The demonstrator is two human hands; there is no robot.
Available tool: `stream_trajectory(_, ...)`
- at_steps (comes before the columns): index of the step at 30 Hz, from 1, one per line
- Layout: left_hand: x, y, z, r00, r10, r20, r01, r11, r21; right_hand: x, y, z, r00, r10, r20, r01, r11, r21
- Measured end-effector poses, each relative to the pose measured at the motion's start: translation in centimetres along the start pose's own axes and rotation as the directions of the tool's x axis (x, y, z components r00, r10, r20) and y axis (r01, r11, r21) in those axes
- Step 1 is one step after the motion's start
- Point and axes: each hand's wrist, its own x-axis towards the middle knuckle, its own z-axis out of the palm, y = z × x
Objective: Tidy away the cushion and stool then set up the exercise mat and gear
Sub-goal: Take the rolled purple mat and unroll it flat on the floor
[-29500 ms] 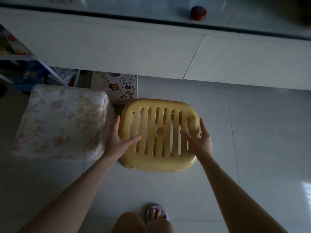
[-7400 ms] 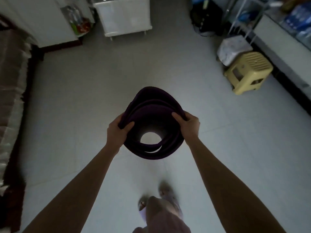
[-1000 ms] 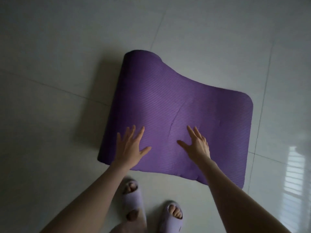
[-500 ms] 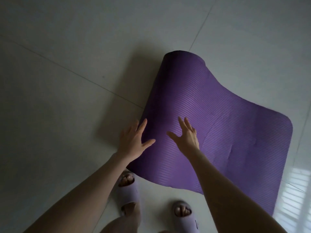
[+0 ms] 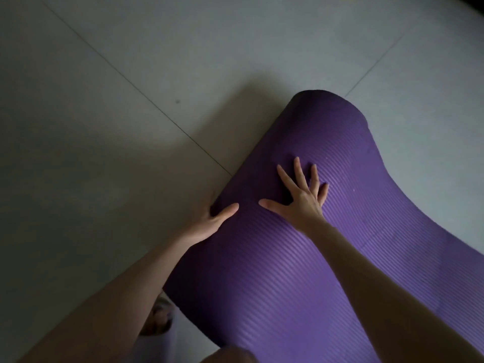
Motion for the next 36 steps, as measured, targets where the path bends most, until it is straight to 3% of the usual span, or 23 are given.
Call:
stream_trajectory(3, 0.7, -0.7, -0.4, 0.997, -0.073, -0.018, 0.074, 0.994, 0.074, 0.6, 0.0, 0.9, 1.0, -0.016, -0.008, 0.016, 1.0, 0.0)
stream_trajectory(6, 1.1, -0.9, -0.6, 0.995, -0.1, -0.019, 0.1, 0.994, 0.043, 1.0, 0.2, 1.1, 0.999, -0.046, -0.008, 0.045, 0.999, -0.012)
stream_trajectory(10, 0.4, -0.2, 0.1, 0.995, -0.015, -0.1, 0.021, 0.998, 0.053, 2.0, 0.5, -1.1, 0.99, -0.123, 0.067, 0.129, 0.988, -0.085)
stream_trajectory(12, -0.1, 1.1, 0.3, 0.976, 0.092, -0.195, -0.045, 0.971, 0.234, 2.8, 0.2, -2.9, 0.978, -0.171, 0.119, 0.186, 0.974, -0.128)
stream_trajectory(16, -1.5, 3.8, 0.6, 0.85, 0.411, -0.33, -0.071, 0.709, 0.701, 4.9, -1.8, -5.9, 0.945, -0.269, 0.187, 0.313, 0.91, -0.271)
stream_trajectory(19, -2.4, 5.0, 0.5, 0.663, 0.684, -0.304, -0.06, 0.453, 0.89, 6.3, -3.9, -7.7, 0.887, -0.396, 0.238, 0.46, 0.806, -0.373)
stream_trajectory(21, -2.4, 4.5, 0.3, 0.594, 0.749, -0.295, -0.024, 0.383, 0.924, 6.9, -5.3, -8.1, 0.853, -0.445, 0.273, 0.522, 0.754, -0.4)
stream_trajectory(23, -2.3, 3.5, 0.1, 0.636, 0.712, -0.298, -0.023, 0.403, 0.915, 7.0, -5.9, -7.5, 0.839, -0.459, 0.291, 0.543, 0.734, -0.408)
stream_trajectory(25, -2.2, 2.7, -0.4, 0.752, 0.575, -0.322, 0.0, 0.489, 0.872, 7.1, -5.7, -6.2, 0.839, -0.441, 0.319, 0.543, 0.728, -0.418)
stream_trajectory(27, -2.1, 1.6, -1.6, 0.888, 0.326, -0.324, 0.053, 0.627, 0.777, 7.2, -5.1, -5.0, 0.84, -0.405, 0.362, 0.537, 0.718, -0.443)
stream_trajectory(29, -1.8, 0.7, -3.6, 0.962, 0.049, -0.268, 0.122, 0.803, 0.583, 7.5, -4.9, -4.5, 0.839, -0.371, 0.398, 0.532, 0.712, -0.458)
stream_trajectory(31, -1.5, 0.0, -5.1, 0.975, -0.113, -0.193, 0.176, 0.92, 0.35, 8.0, -5.2, -4.7, 0.836, -0.345, 0.426, 0.528, 0.714, -0.459)
stream_trajectory(33, -1.0, -0.4, -5.8, 0.979, -0.153, -0.138, 0.18, 0.961, 0.21, 8.6, -5.6, -4.7, 0.836, -0.32, 0.445, 0.511, 0.748, -0.424)
stream_trajectory(36, -0.4, -0.1, -6.1, 0.982, -0.137, -0.126, 0.163, 0.961, 0.223, 9.1, -6.5, -4.6, 0.831, -0.267, 0.488, 0.487, 0.773, -0.406)
